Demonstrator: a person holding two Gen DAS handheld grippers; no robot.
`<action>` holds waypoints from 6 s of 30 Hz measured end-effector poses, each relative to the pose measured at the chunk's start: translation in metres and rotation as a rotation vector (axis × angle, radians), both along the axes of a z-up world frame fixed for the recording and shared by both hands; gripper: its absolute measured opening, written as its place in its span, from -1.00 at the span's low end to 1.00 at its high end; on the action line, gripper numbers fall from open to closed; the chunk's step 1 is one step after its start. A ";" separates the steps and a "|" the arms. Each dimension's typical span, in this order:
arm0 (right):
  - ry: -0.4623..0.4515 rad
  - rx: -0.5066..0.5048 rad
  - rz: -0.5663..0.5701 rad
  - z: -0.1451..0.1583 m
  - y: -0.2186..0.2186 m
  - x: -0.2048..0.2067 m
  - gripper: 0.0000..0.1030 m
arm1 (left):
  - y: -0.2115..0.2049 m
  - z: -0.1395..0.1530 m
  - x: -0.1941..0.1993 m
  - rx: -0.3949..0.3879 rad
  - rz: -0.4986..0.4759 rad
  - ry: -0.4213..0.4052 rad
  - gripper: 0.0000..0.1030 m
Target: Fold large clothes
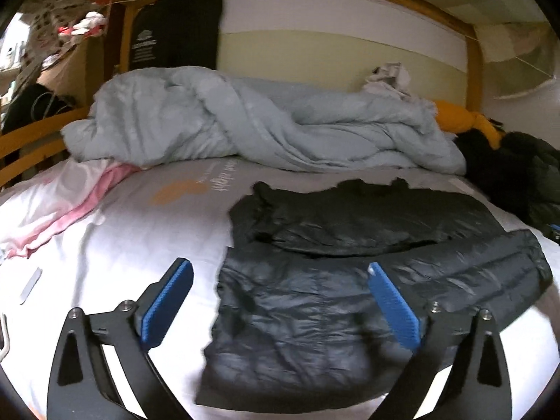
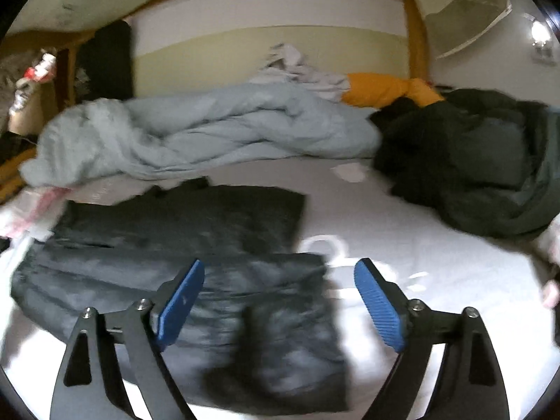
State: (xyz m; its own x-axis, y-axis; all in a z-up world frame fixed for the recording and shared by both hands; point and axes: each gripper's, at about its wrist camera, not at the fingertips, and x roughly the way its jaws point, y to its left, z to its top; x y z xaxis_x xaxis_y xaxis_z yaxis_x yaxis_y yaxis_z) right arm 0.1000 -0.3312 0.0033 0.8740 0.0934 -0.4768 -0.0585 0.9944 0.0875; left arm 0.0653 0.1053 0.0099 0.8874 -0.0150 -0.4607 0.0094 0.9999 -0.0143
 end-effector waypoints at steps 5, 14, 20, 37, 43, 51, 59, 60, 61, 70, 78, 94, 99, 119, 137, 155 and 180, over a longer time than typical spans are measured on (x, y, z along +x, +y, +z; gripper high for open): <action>0.173 -0.029 0.132 -0.034 0.032 0.022 0.75 | -0.020 -0.030 0.023 0.011 -0.050 0.169 0.97; 0.324 -0.019 0.144 -0.074 0.037 0.045 0.86 | -0.030 -0.072 0.046 0.053 -0.023 0.317 1.00; 0.335 -0.052 0.133 -0.079 0.040 0.050 0.90 | -0.028 -0.076 0.050 0.052 -0.020 0.334 1.00; 0.237 -0.114 0.097 -0.050 0.054 0.022 0.91 | -0.027 -0.040 0.023 0.074 0.006 0.185 1.00; 0.134 -0.086 0.117 -0.016 0.067 -0.010 0.91 | -0.038 -0.004 -0.014 0.069 -0.093 0.095 1.00; 0.165 -0.023 0.133 -0.023 0.078 -0.038 0.91 | -0.055 -0.009 -0.040 0.053 -0.132 0.139 1.00; 0.136 -0.196 0.205 -0.028 0.108 -0.057 0.91 | -0.062 -0.011 -0.045 0.078 -0.141 0.136 1.00; 0.149 -0.217 0.220 -0.032 0.111 -0.055 0.91 | -0.064 -0.013 -0.043 0.103 -0.141 0.152 1.00; 0.168 -0.263 0.234 -0.038 0.118 -0.054 0.91 | -0.067 -0.018 -0.039 0.144 -0.133 0.185 1.00; 0.236 -0.559 0.203 -0.079 0.147 -0.043 0.91 | -0.087 -0.067 -0.019 0.348 -0.230 0.340 1.00; 0.202 -0.614 0.141 -0.084 0.137 -0.023 0.91 | -0.084 -0.081 0.002 0.428 -0.171 0.336 1.00; 0.173 -0.599 0.039 -0.071 0.102 -0.039 -0.40 | -0.062 -0.055 -0.025 0.370 -0.097 0.279 -0.54; 0.200 -0.539 0.068 -0.057 0.101 -0.084 -0.40 | -0.054 -0.050 -0.068 0.301 -0.113 0.310 -0.52; -0.007 -0.499 -0.014 0.035 0.088 -0.082 0.46 | -0.022 0.026 -0.036 0.210 -0.031 0.151 0.53; 0.192 0.142 -0.006 -0.008 -0.053 0.045 0.69 | 0.047 -0.005 0.067 -0.178 -0.084 0.208 0.78; 0.204 0.017 -0.034 -0.022 -0.012 0.152 -0.80 | 0.014 -0.011 0.175 -0.043 -0.038 0.239 -0.58; -0.103 0.094 -0.103 0.045 -0.012 0.075 0.67 | -0.016 0.043 0.044 0.098 -0.002 -0.218 0.99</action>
State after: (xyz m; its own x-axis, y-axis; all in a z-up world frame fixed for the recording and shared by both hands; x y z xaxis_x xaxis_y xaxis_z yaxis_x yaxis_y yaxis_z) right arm 0.1754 -0.3427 0.0480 0.9251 0.0402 -0.3775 0.0303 0.9834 0.1789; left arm 0.1093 0.0891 0.0526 0.9662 0.0190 -0.2571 0.0032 0.9963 0.0856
